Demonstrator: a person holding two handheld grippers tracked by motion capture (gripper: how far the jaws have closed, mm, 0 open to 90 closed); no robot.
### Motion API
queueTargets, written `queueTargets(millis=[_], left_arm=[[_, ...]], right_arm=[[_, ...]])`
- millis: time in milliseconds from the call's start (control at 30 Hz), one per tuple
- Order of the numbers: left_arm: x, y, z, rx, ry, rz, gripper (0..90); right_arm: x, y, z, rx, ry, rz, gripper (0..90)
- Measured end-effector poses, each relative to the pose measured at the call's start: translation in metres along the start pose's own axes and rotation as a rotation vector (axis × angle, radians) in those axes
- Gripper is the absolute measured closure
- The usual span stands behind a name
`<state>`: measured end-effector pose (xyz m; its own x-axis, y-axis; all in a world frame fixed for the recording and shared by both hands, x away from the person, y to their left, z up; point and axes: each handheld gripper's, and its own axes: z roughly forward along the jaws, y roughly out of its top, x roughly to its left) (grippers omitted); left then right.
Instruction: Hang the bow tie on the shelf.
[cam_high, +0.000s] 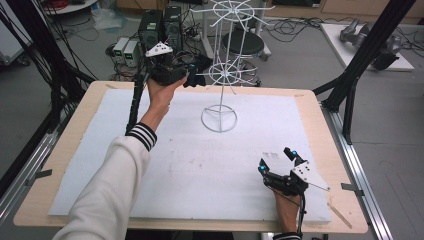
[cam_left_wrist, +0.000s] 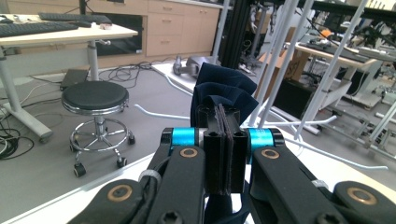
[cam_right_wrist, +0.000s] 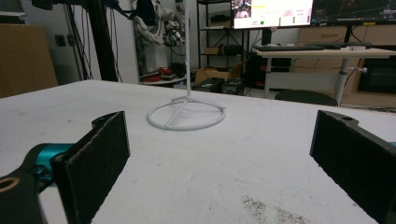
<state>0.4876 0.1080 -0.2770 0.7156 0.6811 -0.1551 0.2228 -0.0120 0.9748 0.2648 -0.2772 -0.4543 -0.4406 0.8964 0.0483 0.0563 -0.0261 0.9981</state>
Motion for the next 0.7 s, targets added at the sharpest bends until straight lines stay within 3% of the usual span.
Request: queueTargets(millis=[467,567,600,633,700], left_arm=[[-0.0087,-0.001,0.0043,0.028,-0.007,0.033,86.0],[-0.0091,0.0004,0.0035,0.035,-0.011,0.038,78.6],[-0.0094,0.0006,0.0033,0.041,-0.006,0.04,71.3],[-0.0093,0.0006,0.0031,0.046,-0.01,0.04,71.3],[-0.0093,0.0005,0.0026,0.054,-0.006,0.035,60.7]], right_arm=[[-0.0002,0.0001,-0.0001,0.002,0.001,-0.001,3.8],[-0.0002,0.0001,-0.0001,0.001,0.001,-0.002,3.8],[0.0,0.0,0.0,0.0,0.0,-0.001,3.8],[0.0,0.0,0.0,0.0,0.0,-0.001,3.8],[-0.0001,0.0001,0.0,0.0,0.0,-0.003,3.8]])
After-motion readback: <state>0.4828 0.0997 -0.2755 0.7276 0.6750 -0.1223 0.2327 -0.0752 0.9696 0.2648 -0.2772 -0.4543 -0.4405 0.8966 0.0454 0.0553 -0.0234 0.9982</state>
